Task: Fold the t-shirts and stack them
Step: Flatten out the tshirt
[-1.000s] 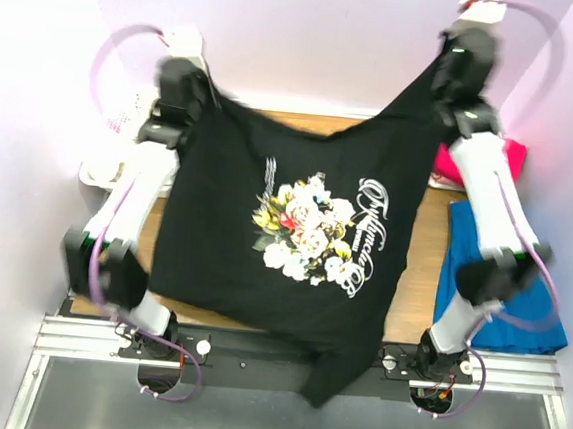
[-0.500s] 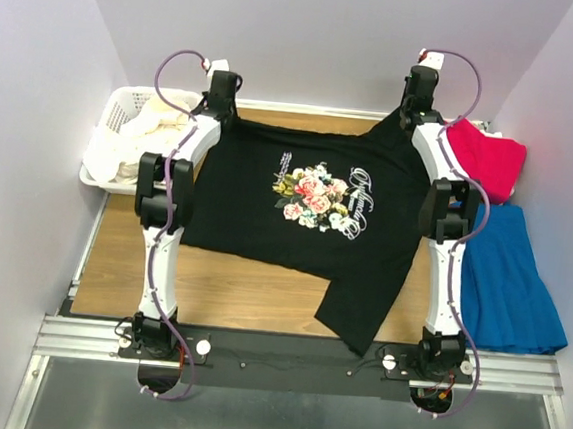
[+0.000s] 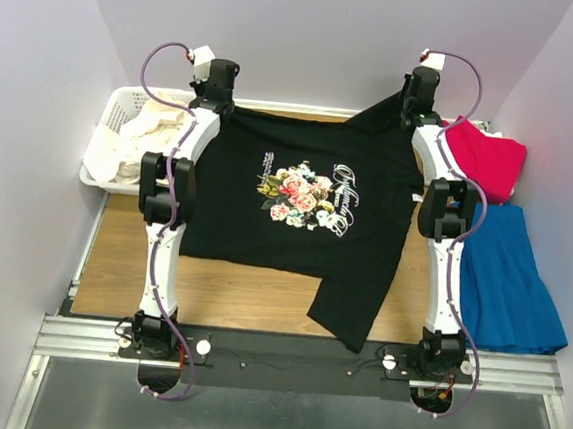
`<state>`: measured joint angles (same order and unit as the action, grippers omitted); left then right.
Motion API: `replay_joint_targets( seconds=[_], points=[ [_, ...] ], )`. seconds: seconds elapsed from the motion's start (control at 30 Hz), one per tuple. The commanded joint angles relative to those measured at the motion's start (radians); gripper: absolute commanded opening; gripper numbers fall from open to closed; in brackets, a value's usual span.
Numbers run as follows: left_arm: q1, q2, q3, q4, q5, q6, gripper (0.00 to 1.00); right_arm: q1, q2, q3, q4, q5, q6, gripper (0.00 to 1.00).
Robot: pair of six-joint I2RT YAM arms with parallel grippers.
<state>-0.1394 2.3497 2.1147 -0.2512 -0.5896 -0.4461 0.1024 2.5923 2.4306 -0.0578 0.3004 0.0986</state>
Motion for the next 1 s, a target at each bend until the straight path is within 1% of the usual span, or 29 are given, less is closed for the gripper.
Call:
replay_joint_targets(
  seconds=[0.0,0.13,0.3,0.5,0.63,0.97],
  points=[
    [0.034,-0.003,0.031,0.05,-0.098,-0.003,0.0,-0.009,0.041,0.05,0.049,-0.058,0.032,0.01],
    [0.038,0.028,0.059,0.029,-0.073,-0.009,0.0,-0.007,0.057,0.062,0.047,-0.072,0.038,0.01],
    [0.04,0.039,0.033,0.029,-0.055,-0.026,0.0,-0.009,0.065,0.061,0.049,-0.075,0.038,0.01],
    [0.044,0.06,0.054,0.041,-0.016,-0.014,0.0,-0.009,0.068,0.07,0.047,-0.084,0.035,0.01],
    [0.046,0.074,0.079,0.044,0.04,-0.006,0.0,-0.009,0.068,0.073,0.049,-0.076,0.03,0.01],
    [0.047,0.069,0.105,0.049,0.123,0.02,0.0,-0.007,0.017,0.067,0.049,-0.046,0.006,0.01]
  ],
)
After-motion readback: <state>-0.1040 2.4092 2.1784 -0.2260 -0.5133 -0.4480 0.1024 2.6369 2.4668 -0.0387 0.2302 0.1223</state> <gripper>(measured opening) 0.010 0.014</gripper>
